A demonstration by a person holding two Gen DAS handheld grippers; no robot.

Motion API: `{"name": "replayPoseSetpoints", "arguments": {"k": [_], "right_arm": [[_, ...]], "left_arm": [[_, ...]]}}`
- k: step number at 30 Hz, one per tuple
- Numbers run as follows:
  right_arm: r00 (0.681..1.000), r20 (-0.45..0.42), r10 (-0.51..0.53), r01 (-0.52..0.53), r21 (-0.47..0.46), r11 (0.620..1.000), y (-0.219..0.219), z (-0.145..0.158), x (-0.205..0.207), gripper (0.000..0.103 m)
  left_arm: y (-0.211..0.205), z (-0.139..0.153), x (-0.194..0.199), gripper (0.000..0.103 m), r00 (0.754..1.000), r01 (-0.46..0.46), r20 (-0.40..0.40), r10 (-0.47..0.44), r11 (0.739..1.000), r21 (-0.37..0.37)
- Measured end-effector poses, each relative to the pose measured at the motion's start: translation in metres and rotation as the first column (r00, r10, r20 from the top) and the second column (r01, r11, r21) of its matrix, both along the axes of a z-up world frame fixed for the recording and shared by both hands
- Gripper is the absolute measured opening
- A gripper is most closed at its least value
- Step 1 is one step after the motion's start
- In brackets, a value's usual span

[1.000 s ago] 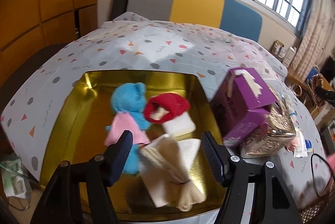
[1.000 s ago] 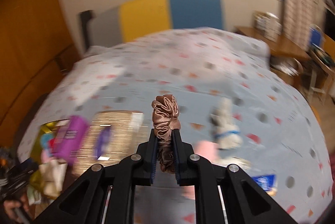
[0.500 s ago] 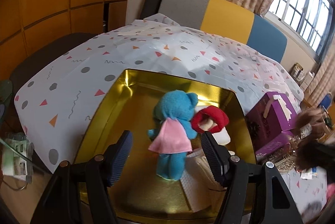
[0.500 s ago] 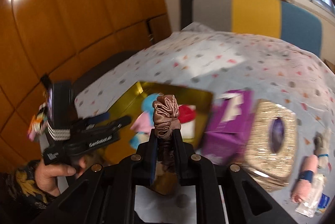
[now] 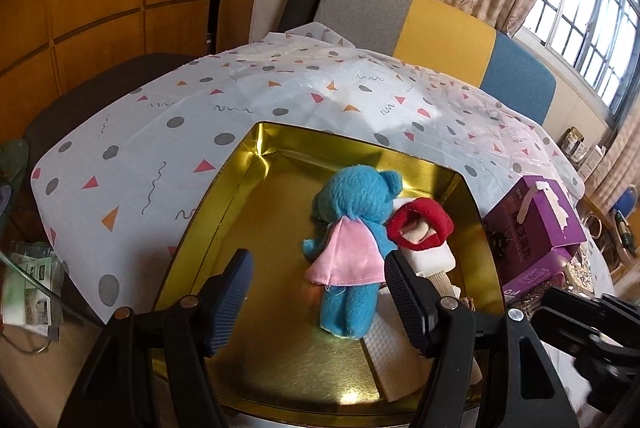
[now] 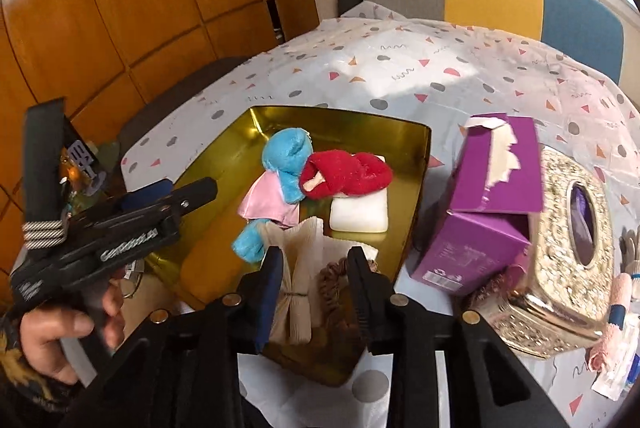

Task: Organize soft objects
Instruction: 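Carry the brown scrunchie into the gold tray and open the right tool, then move both tools back over the remaining items on the sheet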

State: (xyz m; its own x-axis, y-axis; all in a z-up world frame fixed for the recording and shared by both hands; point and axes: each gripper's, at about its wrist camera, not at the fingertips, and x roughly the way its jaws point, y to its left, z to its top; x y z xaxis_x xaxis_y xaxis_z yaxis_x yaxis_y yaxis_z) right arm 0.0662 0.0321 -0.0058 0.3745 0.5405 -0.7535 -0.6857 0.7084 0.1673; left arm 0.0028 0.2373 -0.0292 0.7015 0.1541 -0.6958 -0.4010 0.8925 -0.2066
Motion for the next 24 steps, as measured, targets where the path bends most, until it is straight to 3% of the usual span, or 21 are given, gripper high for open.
{"name": "replayPoseSetpoints", "arguments": {"k": [13, 24], "right_arm": [[0.995, 0.096, -0.032, 0.030, 0.028, 0.999, -0.043, 0.016, -0.024, 0.034], [0.961, 0.113, -0.252, 0.244, 0.073, 0.967, -0.124, 0.029, -0.004, 0.036]], "left_arm": [[-0.027, 0.014, -0.002, 0.069, 0.996, 0.085, 0.019, -0.087, 0.994, 0.076], [-0.061, 0.025, -0.002, 0.069, 0.983, 0.179, 0.022, -0.183, 0.975, 0.133]]}}
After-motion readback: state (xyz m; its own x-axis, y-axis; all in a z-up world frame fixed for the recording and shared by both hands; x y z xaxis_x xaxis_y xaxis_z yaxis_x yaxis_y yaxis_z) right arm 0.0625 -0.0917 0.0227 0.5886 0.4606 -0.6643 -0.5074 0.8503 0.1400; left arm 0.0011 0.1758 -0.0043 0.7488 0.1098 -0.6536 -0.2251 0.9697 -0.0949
